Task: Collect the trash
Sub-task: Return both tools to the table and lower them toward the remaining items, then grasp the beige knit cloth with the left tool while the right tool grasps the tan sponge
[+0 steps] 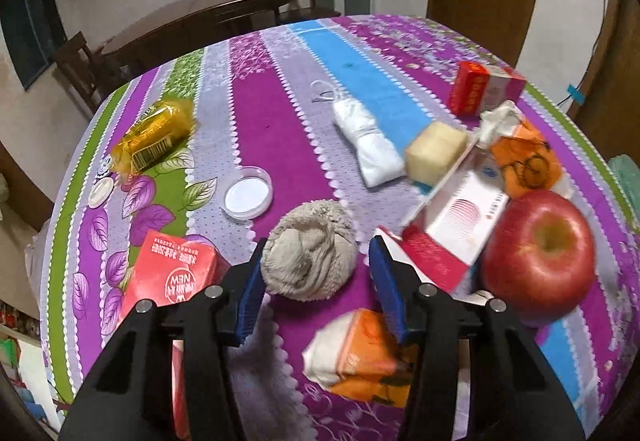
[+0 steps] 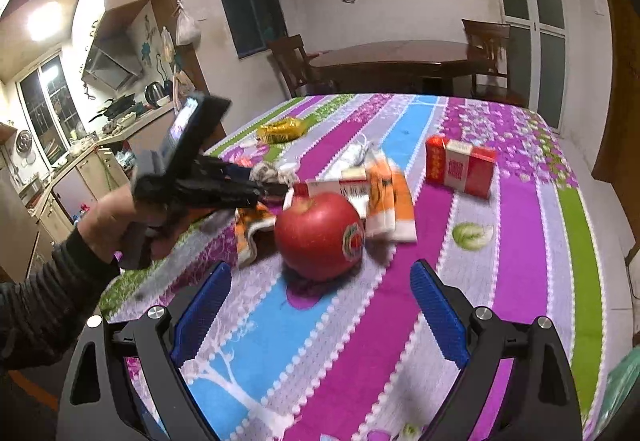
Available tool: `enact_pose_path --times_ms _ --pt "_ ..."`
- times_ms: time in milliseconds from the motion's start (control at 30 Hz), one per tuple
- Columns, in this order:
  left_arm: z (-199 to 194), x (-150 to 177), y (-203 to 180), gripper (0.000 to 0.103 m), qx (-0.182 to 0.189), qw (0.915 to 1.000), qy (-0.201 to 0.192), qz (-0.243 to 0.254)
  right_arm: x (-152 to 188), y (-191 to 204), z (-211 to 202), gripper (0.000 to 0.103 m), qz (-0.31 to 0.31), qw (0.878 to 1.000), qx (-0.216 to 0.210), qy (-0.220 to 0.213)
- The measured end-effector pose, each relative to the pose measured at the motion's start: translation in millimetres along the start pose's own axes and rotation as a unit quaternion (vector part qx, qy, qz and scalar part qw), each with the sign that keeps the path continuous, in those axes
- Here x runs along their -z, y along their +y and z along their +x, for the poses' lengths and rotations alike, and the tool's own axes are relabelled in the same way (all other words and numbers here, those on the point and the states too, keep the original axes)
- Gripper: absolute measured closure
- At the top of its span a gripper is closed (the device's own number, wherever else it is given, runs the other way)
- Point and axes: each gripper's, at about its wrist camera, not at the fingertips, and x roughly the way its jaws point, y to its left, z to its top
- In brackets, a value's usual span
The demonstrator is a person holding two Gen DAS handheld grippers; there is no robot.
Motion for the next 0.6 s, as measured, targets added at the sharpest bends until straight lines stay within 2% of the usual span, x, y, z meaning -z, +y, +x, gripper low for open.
enact_pose_path --times_ms 67,167,333,400,500,600 --pt "1 -2 5 0.055 0.003 0.9999 -0.004 -0.010 -12 1 6 0.011 -0.007 1.000 -0.005 0.002" --pt "2 -2 12 0.063 0.006 0.9995 -0.013 -0.030 -31 2 19 0.012 -0.011 1.000 -0.013 0.007" --pt "5 -3 5 0.064 -0.008 0.9993 -0.021 -0.030 -73 -9 64 0.020 0.008 0.999 -0.027 0.039" --pt "8 -4 3 0.059 -0.011 0.9992 -0.021 -0.033 -90 -14 89 0.025 0.013 0.998 -0.020 0.061" --pt "13 -6 10 0.057 -0.005 0.9987 -0.019 -0.048 -113 -20 130 0.029 0.005 0.994 0.014 0.106" --pt "12 -5 13 0.059 0.005 0.9983 -0.019 -0.054 -129 -25 177 0.029 -0.013 0.983 0.035 0.180"
